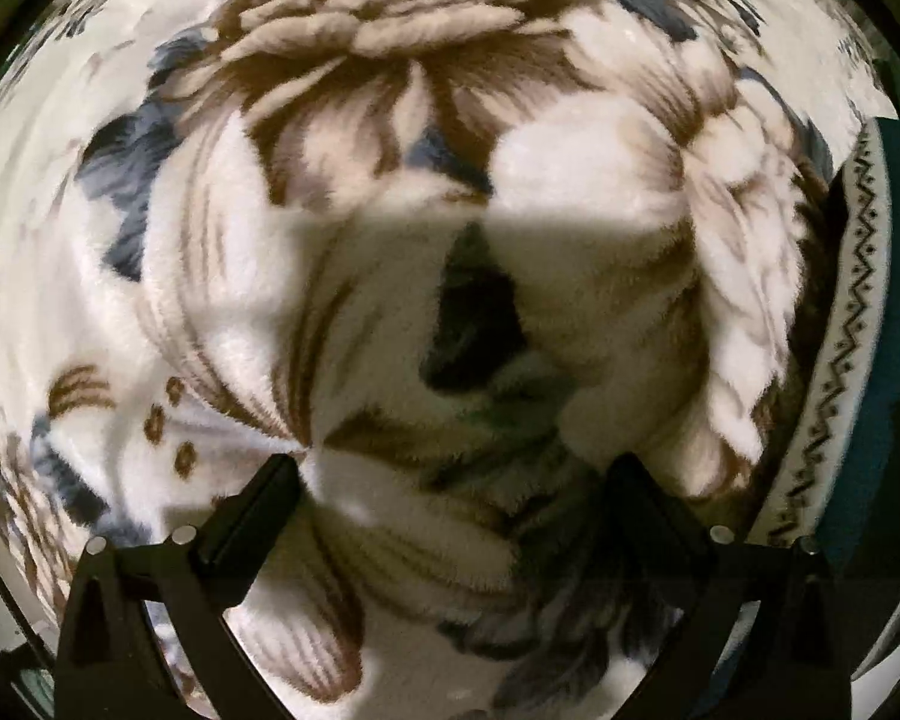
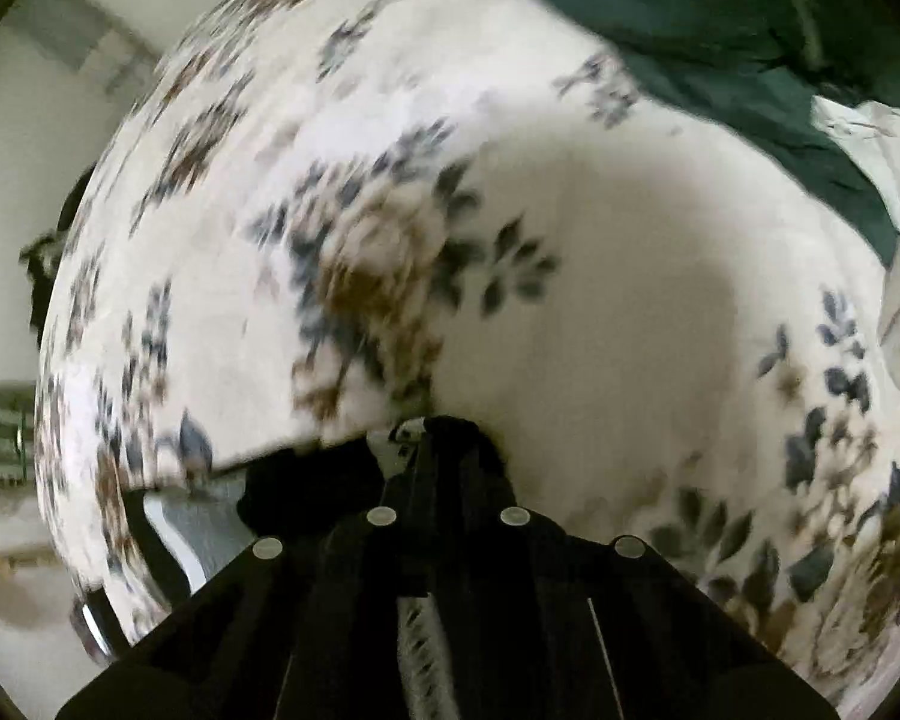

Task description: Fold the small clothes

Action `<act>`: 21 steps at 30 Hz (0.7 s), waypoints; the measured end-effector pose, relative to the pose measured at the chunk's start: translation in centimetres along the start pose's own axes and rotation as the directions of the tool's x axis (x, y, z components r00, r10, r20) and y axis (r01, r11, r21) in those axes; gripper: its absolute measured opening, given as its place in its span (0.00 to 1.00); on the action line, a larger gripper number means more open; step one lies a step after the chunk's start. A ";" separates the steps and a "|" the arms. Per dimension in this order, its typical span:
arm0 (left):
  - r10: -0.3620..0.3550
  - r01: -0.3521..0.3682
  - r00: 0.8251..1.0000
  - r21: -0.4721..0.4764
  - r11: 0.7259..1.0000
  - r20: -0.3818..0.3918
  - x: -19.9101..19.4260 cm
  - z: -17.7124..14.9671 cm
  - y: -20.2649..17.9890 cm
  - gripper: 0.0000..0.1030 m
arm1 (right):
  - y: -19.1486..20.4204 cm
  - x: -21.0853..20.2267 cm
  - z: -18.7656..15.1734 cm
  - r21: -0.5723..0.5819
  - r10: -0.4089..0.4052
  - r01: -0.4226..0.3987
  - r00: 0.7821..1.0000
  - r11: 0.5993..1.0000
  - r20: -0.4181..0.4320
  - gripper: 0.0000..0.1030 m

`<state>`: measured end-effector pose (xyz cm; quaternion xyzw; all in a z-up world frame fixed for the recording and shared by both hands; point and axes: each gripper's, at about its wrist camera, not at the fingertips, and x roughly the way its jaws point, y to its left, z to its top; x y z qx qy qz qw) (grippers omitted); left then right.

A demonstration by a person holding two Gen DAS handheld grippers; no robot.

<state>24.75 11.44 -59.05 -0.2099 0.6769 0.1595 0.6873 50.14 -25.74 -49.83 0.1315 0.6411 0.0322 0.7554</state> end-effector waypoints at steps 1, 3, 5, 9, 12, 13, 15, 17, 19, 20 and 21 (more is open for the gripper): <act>0.003 -0.003 1.000 0.003 1.000 0.001 0.0 -0.3 0.4 1.00 | 0.0 0.2 0.6 0.010 0.000 0.000 1.000 1.000 -0.007 0.05; 0.010 -0.010 1.000 0.006 1.000 -0.001 0.1 -0.5 0.1 1.00 | -0.1 0.9 1.2 -0.006 -0.001 0.000 0.999 1.000 -0.036 0.05; 0.004 -0.004 1.000 0.008 1.000 -0.012 0.0 -0.7 -0.3 1.00 | 0.3 1.7 1.0 -0.034 0.019 -0.023 0.993 0.999 -0.118 0.07; -0.021 0.021 0.999 0.004 1.000 -0.028 -0.3 -0.5 0.2 1.00 | -0.6 0.3 -2.1 -0.046 0.045 -0.054 0.981 0.997 -0.190 0.35; -0.056 0.056 0.998 -0.012 0.998 -0.007 -1.5 -0.2 0.3 1.00 | -3.0 -0.6 -6.1 -0.007 0.062 -0.066 0.966 0.998 -0.252 0.49; -0.073 0.073 0.997 -0.019 0.997 0.005 -2.2 -0.2 0.2 1.00 | -3.8 -0.3 -7.4 0.015 0.074 -0.073 0.955 0.997 -0.287 0.49; -0.112 0.113 0.993 -0.035 0.993 0.031 -3.7 -0.1 -0.2 1.00 | -5.2 0.8 -9.6 0.087 0.122 -0.096 0.924 0.991 -0.363 0.50; -0.136 0.137 0.989 -0.030 0.990 0.050 -4.9 -0.1 -0.9 1.00 | -6.5 1.9 -11.9 0.192 0.212 -0.145 0.896 0.970 -0.391 0.50; -0.151 0.151 0.986 -0.002 0.988 0.073 -6.2 0.2 -2.1 1.00 | -6.6 1.6 -13.3 0.224 0.235 -0.166 0.914 0.961 -0.330 0.32; -0.154 0.153 0.985 0.018 0.988 0.081 -6.8 0.3 -2.7 1.00 | -6.3 1.1 -13.8 0.207 0.208 -0.152 0.935 0.967 -0.287 0.05; -0.157 0.154 0.983 0.046 0.987 0.090 -7.4 0.5 -3.6 1.00 | -5.6 0.2 -14.1 0.176 0.170 -0.128 0.954 0.976 -0.248 0.04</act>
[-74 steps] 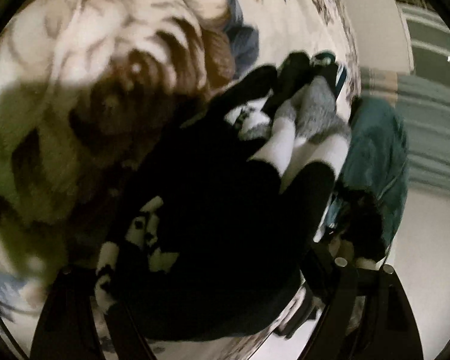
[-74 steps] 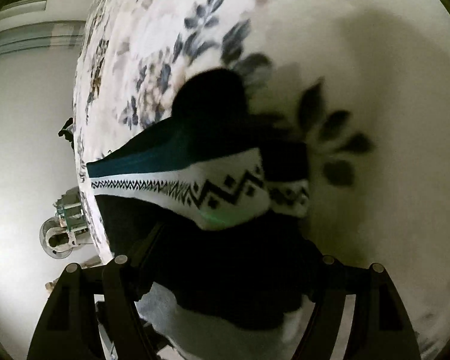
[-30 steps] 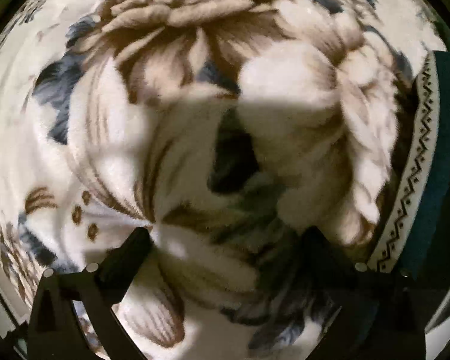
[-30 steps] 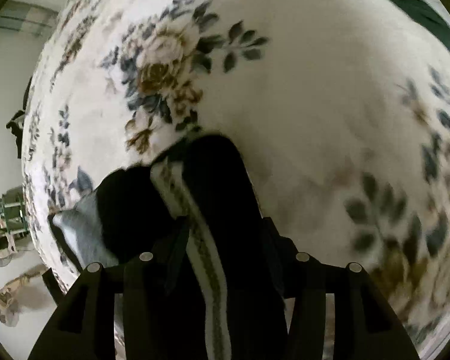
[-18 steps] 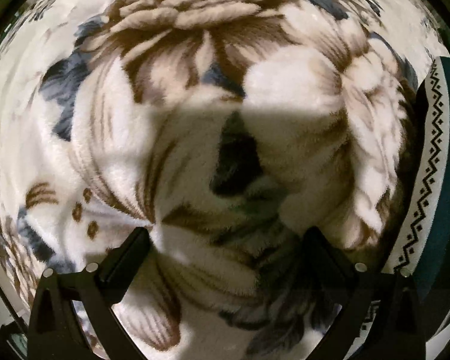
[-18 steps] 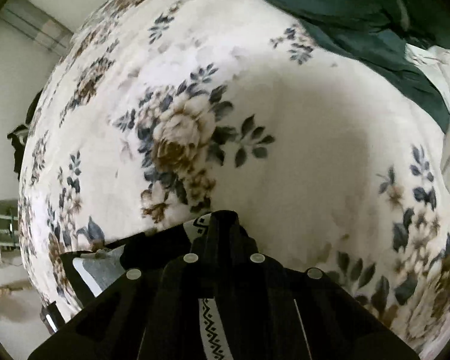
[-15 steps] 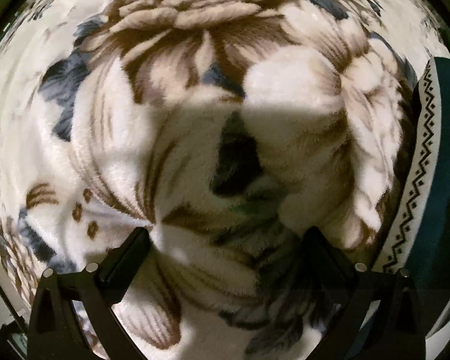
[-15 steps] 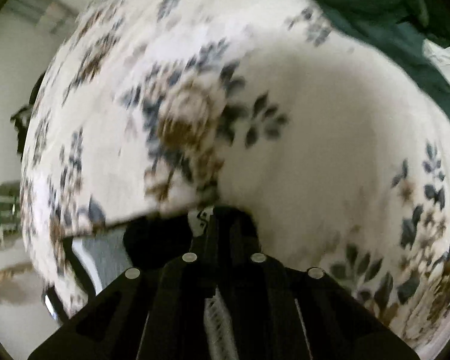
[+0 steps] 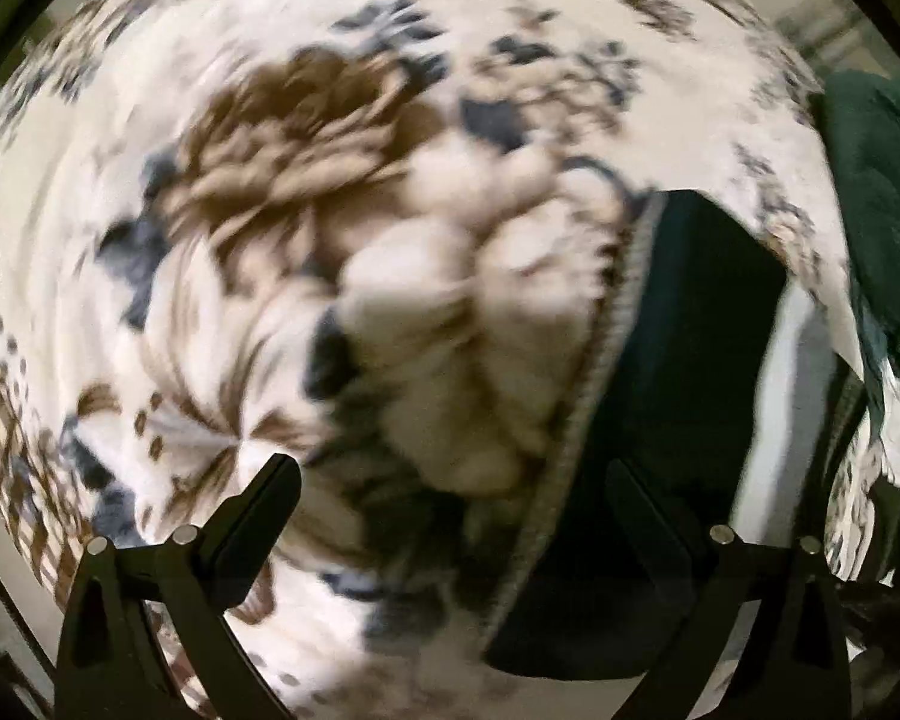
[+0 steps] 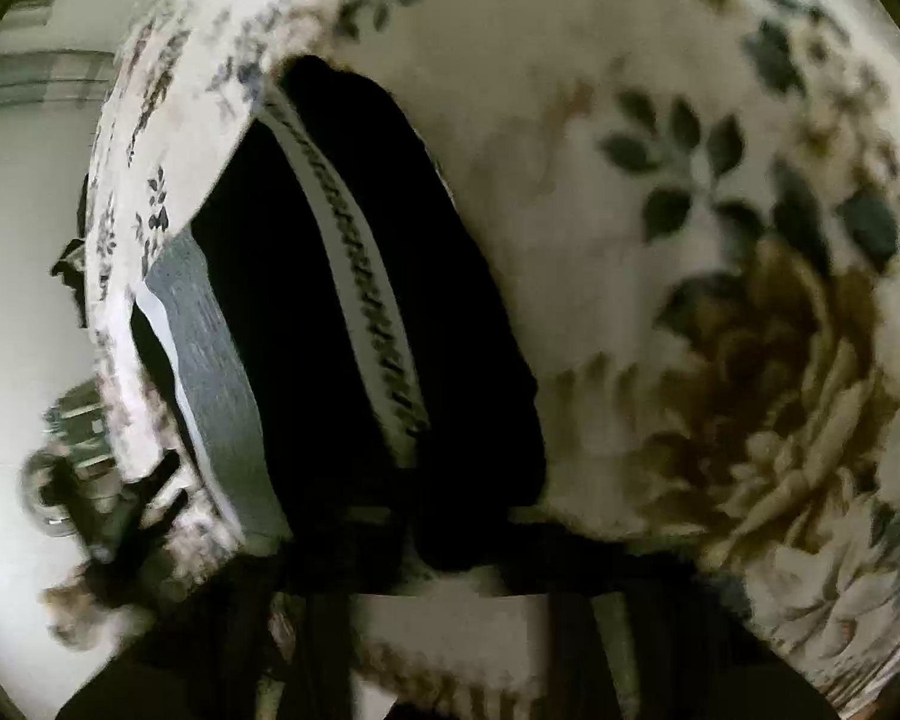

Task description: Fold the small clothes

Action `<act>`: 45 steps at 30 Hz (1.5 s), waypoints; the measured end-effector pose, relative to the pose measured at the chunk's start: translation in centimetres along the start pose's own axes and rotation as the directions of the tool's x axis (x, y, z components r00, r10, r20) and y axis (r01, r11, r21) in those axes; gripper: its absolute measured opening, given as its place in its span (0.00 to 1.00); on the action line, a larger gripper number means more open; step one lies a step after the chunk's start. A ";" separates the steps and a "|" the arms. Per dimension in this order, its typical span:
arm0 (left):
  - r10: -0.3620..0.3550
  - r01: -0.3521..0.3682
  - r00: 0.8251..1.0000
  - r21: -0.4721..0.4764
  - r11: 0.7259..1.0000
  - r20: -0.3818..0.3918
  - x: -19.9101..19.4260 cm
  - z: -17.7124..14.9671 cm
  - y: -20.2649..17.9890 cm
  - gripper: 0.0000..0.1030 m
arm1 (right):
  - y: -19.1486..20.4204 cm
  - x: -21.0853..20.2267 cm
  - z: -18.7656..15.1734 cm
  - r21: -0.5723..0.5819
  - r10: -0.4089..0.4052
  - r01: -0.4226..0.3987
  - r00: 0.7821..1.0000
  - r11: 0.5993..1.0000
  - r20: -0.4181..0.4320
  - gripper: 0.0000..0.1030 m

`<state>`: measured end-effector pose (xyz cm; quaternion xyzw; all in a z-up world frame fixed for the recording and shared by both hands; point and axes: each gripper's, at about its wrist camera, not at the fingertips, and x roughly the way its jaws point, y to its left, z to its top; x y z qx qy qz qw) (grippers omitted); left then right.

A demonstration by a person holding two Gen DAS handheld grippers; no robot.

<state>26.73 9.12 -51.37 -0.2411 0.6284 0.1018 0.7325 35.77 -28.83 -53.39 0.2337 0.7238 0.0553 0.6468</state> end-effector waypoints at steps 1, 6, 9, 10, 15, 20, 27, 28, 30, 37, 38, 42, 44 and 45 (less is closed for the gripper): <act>-0.004 0.004 1.000 0.017 1.000 0.005 -0.2 0.1 -0.6 1.00 | 0.6 -1.0 -0.5 -0.012 -0.025 0.026 0.998 1.000 0.062 0.04; -0.016 0.014 1.000 0.100 0.995 0.018 -0.4 0.4 -3.5 1.00 | 0.0 -4.6 -1.8 0.007 -0.141 0.142 0.964 0.990 0.224 0.04; -0.029 0.030 1.000 0.101 0.994 -0.011 1.0 0.2 -4.5 1.00 | -2.7 -1.2 -1.9 0.051 -0.172 0.169 0.983 0.984 0.058 0.04; -0.037 0.039 0.999 0.098 0.994 -0.021 1.4 0.5 -4.8 1.00 | -2.9 -0.6 -1.7 0.043 -0.164 0.163 0.986 0.986 0.022 0.04; -0.039 0.038 0.999 0.090 0.995 0.010 1.2 2.5 -5.8 1.00 | -2.5 -2.6 -0.1 0.023 -0.140 0.139 0.990 0.990 0.029 0.29; -0.017 0.015 1.000 0.101 0.995 0.021 2.8 5.6 -7.0 1.00 | -1.8 -4.5 3.9 0.032 -0.041 0.037 0.993 0.999 0.114 0.35; 0.045 -0.040 0.998 0.111 0.993 -0.047 6.2 7.8 -7.9 1.00 | 2.2 0.4 9.6 -0.072 0.024 -0.022 0.999 0.997 0.022 0.44; 0.037 -0.031 0.998 0.103 0.994 -0.051 6.2 7.8 -7.7 1.00 | 2.8 1.2 9.7 -0.086 0.035 -0.034 0.999 0.996 0.015 0.44; 0.019 -0.013 0.998 0.086 0.996 -0.062 6.3 7.7 -7.3 1.00 | 3.9 1.6 10.6 -0.107 0.033 -0.025 0.997 0.994 0.072 0.02; -0.052 0.056 0.994 0.043 0.997 -0.094 6.8 7.7 -6.1 1.00 | 3.7 1.6 12.6 -0.019 -0.093 0.097 0.984 0.995 0.150 0.03; -0.049 0.054 0.994 0.047 0.997 -0.095 6.8 7.9 -6.2 1.00 | 4.1 1.6 12.5 -0.052 -0.097 0.105 0.986 0.993 0.134 0.03; -0.108 0.112 0.989 0.039 0.993 -0.106 5.4 7.9 -5.6 1.00 | 3.8 -0.3 12.2 -0.100 -0.040 0.051 0.994 0.994 0.104 0.22; -0.180 0.185 0.977 0.037 0.982 -0.117 4.5 7.6 -4.8 1.00 | 2.4 -1.2 11.9 -0.102 -0.022 0.031 0.996 0.994 0.089 0.60; -0.221 0.228 0.967 0.040 0.973 -0.123 4.3 7.2 -4.5 1.00 | 1.6 -1.3 11.6 -0.101 -0.007 0.015 0.997 0.995 0.082 0.73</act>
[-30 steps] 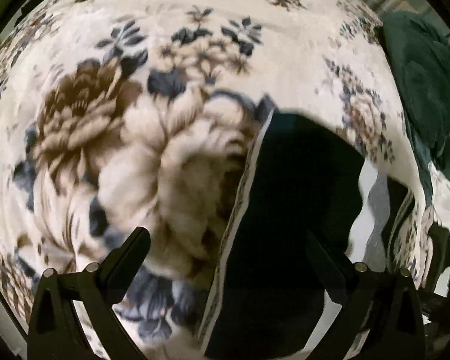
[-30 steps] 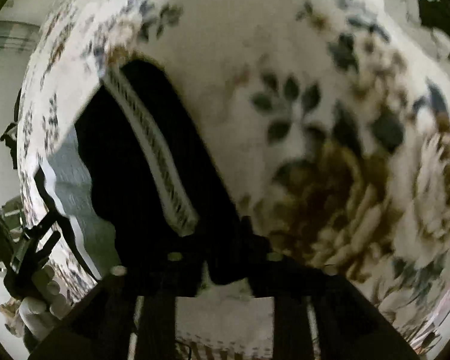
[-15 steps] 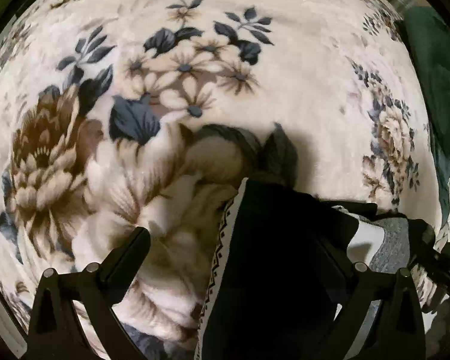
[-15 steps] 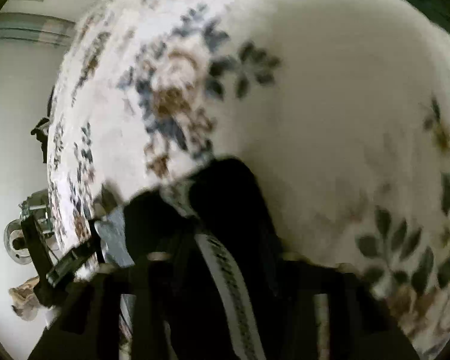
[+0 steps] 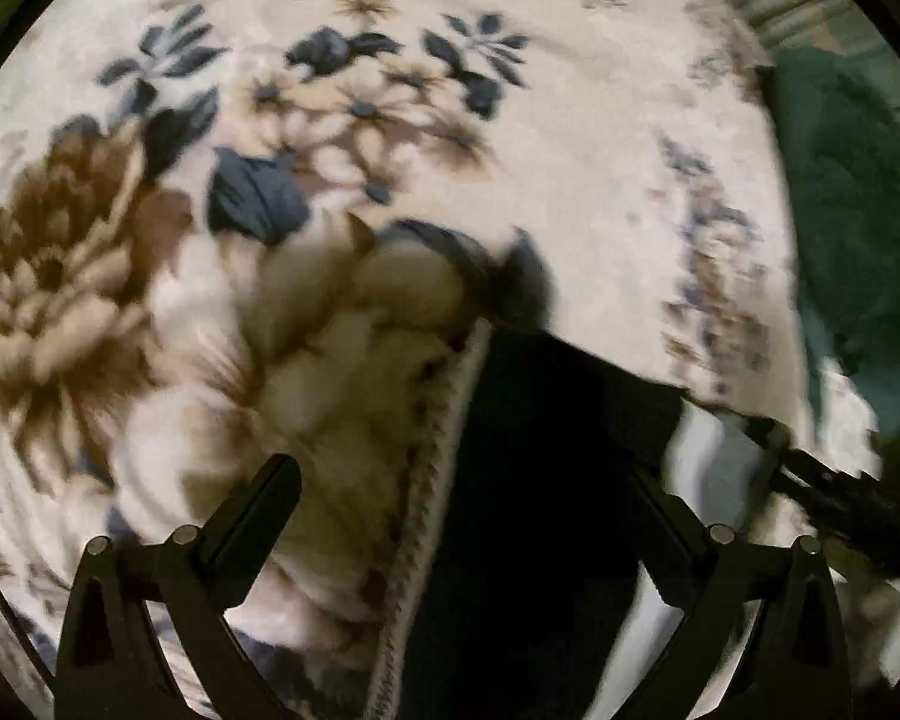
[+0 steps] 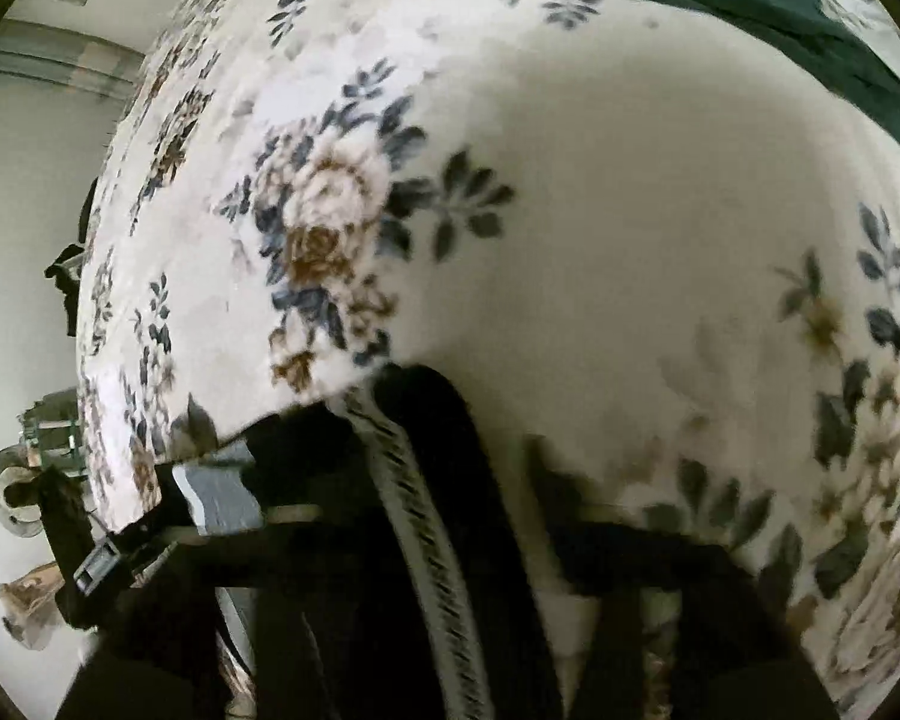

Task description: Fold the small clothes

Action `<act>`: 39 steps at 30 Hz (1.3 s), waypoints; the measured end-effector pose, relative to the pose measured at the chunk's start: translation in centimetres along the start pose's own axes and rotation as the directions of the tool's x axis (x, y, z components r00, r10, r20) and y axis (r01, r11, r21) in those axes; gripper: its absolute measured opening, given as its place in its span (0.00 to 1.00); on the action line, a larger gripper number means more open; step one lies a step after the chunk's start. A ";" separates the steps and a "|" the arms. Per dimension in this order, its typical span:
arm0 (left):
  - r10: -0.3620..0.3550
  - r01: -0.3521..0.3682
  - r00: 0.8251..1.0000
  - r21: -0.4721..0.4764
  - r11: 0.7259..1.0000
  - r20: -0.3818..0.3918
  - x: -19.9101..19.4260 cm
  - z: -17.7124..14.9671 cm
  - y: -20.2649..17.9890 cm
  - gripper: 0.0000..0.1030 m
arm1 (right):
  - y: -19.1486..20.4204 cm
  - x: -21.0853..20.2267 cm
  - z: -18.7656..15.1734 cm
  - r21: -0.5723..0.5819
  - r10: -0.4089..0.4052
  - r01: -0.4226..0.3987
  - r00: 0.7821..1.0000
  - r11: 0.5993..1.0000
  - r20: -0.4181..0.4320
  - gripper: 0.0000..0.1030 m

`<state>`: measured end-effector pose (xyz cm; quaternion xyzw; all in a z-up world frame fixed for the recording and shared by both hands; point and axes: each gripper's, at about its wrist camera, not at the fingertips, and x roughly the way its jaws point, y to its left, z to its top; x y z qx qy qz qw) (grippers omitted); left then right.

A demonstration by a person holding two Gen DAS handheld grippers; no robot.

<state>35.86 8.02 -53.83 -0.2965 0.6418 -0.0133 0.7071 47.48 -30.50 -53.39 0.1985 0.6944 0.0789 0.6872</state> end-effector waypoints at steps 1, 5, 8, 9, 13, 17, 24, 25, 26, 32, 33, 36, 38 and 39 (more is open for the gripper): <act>-0.025 0.025 1.000 0.012 1.000 -0.008 -0.2 -0.6 0.2 1.00 | -0.9 0.0 -0.3 0.004 0.026 -0.026 1.000 1.000 -0.013 0.73; -0.123 0.128 0.989 0.065 0.990 -0.083 0.8 -2.9 0.0 1.00 | -4.4 2.9 -1.8 0.077 0.242 -0.233 0.960 0.969 -0.142 0.76; -0.189 0.202 0.971 0.079 0.976 -0.145 2.3 -4.1 -0.2 1.00 | -5.3 6.3 -3.4 0.126 0.367 -0.346 0.900 0.930 -0.236 0.78; -0.218 0.233 0.962 0.076 0.969 -0.167 3.1 -4.4 -0.2 1.00 | -5.1 7.4 -3.8 0.124 0.397 -0.377 0.879 0.918 -0.264 0.78; -0.284 0.297 0.941 0.048 0.954 -0.185 4.8 -4.3 -0.4 1.00 | -2.9 10.3 -5.5 0.116 0.486 -0.477 0.805 0.871 -0.339 0.81; -0.317 0.332 0.930 0.058 0.941 -0.185 5.2 -3.5 -1.9 0.98 | 0.4 12.3 -6.4 0.071 0.480 -0.494 0.788 0.867 -0.386 0.82; -0.365 0.369 0.912 -0.016 0.929 -0.187 2.9 -2.5 -2.5 0.44 | 1.9 10.1 -7.0 0.067 0.494 -0.496 0.826 0.866 -0.270 0.39; -0.369 0.372 0.911 -0.020 0.928 -0.181 2.4 -2.2 -2.6 0.43 | 2.1 9.3 -7.2 0.072 0.498 -0.496 0.833 0.865 -0.241 0.38; -0.375 0.377 0.910 -0.019 0.926 -0.179 1.8 -1.9 -3.0 0.42 | 2.3 8.9 -7.4 0.082 0.504 -0.499 0.833 0.863 -0.229 0.38; -0.404 0.419 0.900 0.067 0.906 -0.162 -2.6 1.9 -5.2 0.39 | 4.8 5.6 -7.4 0.105 0.521 -0.511 0.844 0.853 -0.128 0.36; -0.404 0.421 0.900 0.089 0.903 -0.162 -3.1 2.8 -5.8 0.39 | 5.4 5.1 -7.1 0.093 0.516 -0.508 0.849 0.856 -0.111 0.36; -0.411 0.433 0.896 0.124 0.893 -0.167 -3.4 5.8 -6.8 0.39 | 7.5 3.4 -5.7 0.068 0.491 -0.488 0.869 0.870 -0.056 0.36; -0.413 0.436 0.895 0.135 0.890 -0.169 -3.2 8.0 -7.1 0.39 | 9.2 2.9 -4.3 0.073 0.478 -0.476 0.878 0.876 -0.013 0.36; -0.415 0.439 0.894 0.143 0.887 -0.169 -3.1 9.3 -7.3 0.39 | 9.6 2.5 -3.4 0.075 0.473 -0.471 0.881 0.879 0.001 0.36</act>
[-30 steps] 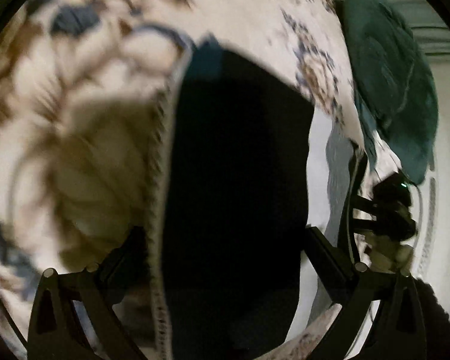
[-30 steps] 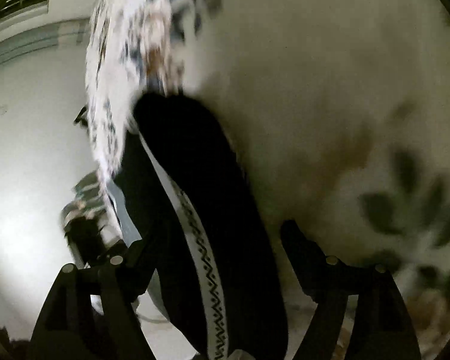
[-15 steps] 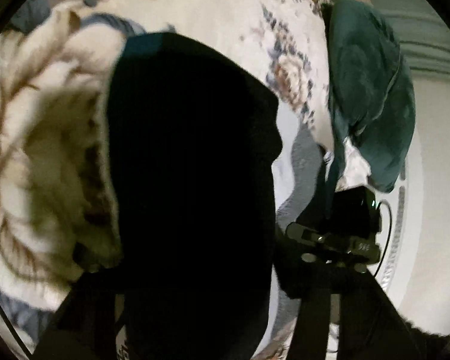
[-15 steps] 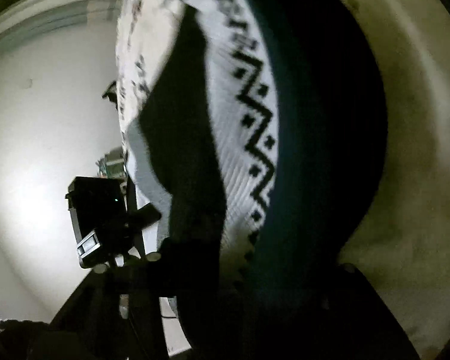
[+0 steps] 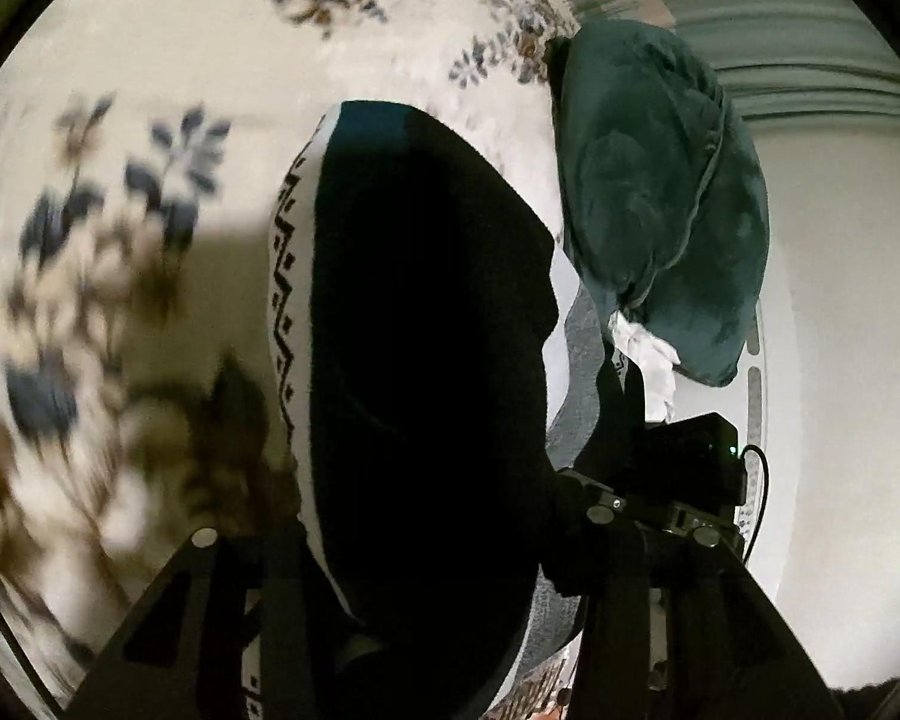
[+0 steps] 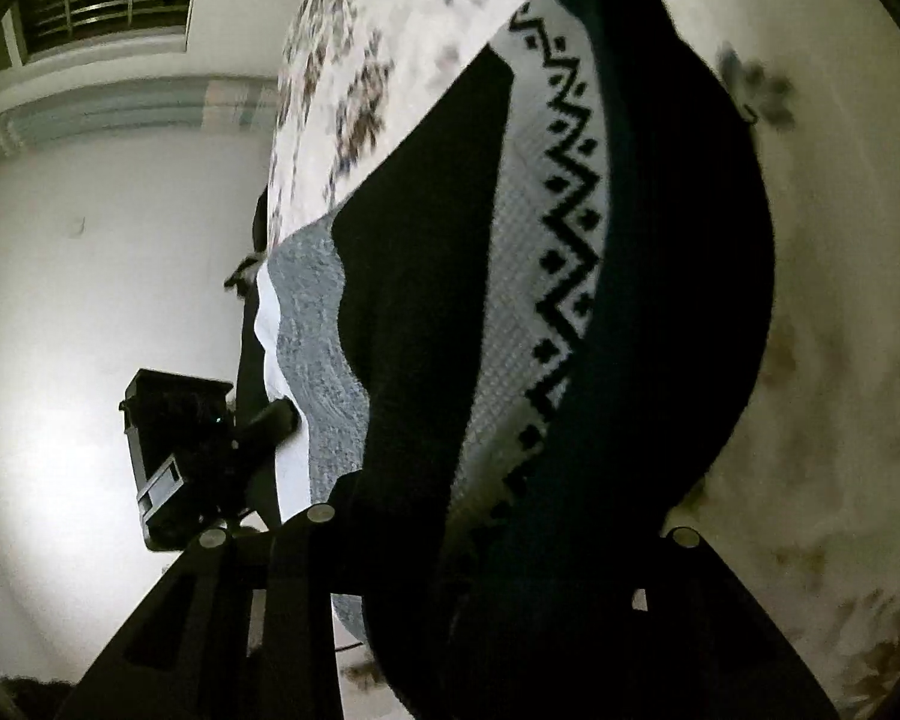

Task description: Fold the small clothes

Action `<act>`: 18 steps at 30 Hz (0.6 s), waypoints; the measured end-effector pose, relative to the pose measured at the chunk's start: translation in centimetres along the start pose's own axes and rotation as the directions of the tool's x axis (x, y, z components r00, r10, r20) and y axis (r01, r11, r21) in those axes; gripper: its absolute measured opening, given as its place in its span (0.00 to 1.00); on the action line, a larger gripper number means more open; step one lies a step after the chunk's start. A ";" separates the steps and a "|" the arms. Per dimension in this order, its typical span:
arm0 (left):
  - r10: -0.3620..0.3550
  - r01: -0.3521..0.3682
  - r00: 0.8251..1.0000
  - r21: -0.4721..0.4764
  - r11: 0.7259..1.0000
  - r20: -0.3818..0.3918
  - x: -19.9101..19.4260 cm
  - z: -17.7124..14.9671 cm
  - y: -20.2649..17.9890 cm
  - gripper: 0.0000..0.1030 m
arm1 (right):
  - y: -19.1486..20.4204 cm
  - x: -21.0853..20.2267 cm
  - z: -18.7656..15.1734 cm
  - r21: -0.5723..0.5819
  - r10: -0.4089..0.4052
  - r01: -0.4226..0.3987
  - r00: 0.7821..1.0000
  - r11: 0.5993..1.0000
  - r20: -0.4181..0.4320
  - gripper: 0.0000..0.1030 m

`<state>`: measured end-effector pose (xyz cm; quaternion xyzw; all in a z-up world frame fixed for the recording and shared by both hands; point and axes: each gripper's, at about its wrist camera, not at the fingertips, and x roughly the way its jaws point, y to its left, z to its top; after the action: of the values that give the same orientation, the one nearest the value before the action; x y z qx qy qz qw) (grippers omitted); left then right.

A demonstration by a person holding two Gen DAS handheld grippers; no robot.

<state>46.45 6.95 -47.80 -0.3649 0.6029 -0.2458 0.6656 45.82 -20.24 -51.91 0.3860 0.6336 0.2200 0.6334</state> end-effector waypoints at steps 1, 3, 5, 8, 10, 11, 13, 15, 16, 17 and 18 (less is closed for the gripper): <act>-0.001 0.001 1.000 0.018 1.000 -0.001 -0.1 1.1 0.0 0.39 | 1.0 0.4 0.8 0.001 -0.011 0.011 1.000 1.000 0.021 0.36; -0.005 0.006 1.000 0.046 0.999 -0.005 -0.1 4.0 0.0 0.39 | 2.3 0.7 2.6 0.009 -0.021 0.020 0.998 1.000 0.056 0.36; -0.006 0.007 1.000 0.067 0.998 -0.013 -0.1 6.7 0.3 0.39 | 3.7 1.4 4.4 0.025 -0.016 0.013 0.996 1.000 0.091 0.36; 0.006 -0.004 1.000 0.100 0.995 -0.021 -0.6 10.8 1.1 0.39 | 5.3 2.1 8.2 0.037 -0.008 0.003 0.991 0.999 0.132 0.36; 0.023 -0.020 1.000 0.118 0.993 -0.017 -0.9 13.5 1.7 0.39 | 6.3 3.1 10.3 0.042 -0.006 0.000 0.989 0.999 0.149 0.35; 0.031 -0.030 0.999 0.122 0.992 -0.013 -0.9 14.6 2.2 0.39 | 6.6 3.7 11.2 0.045 -0.003 -0.004 0.988 0.999 0.155 0.35; 0.050 -0.049 0.999 0.119 0.992 -0.005 -0.7 17.0 3.2 0.39 | 7.2 5.2 13.6 0.053 0.004 -0.013 0.986 0.999 0.169 0.35; 0.098 -0.097 0.995 0.102 0.990 0.004 0.0 19.7 4.7 0.41 | 7.9 6.9 16.5 0.035 0.000 -0.007 0.985 0.999 0.174 0.35; 0.118 -0.118 0.993 0.083 0.990 0.001 0.3 20.5 5.4 0.44 | 7.8 7.9 17.9 0.039 -0.012 0.006 0.987 0.999 0.158 0.36; 0.138 -0.138 0.990 0.053 0.989 -0.012 0.8 21.4 6.5 0.44 | 7.5 8.9 18.9 0.052 -0.041 0.034 0.990 0.998 0.136 0.39; 0.164 -0.164 0.986 0.029 0.986 -0.024 1.5 22.2 7.5 0.44 | 7.3 9.9 19.8 0.067 -0.096 0.089 0.989 0.994 0.113 0.44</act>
<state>67.65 14.66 -54.47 -0.3019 0.6363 -0.2029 0.6803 67.56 -12.42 -54.55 0.3875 0.6194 0.1479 0.6666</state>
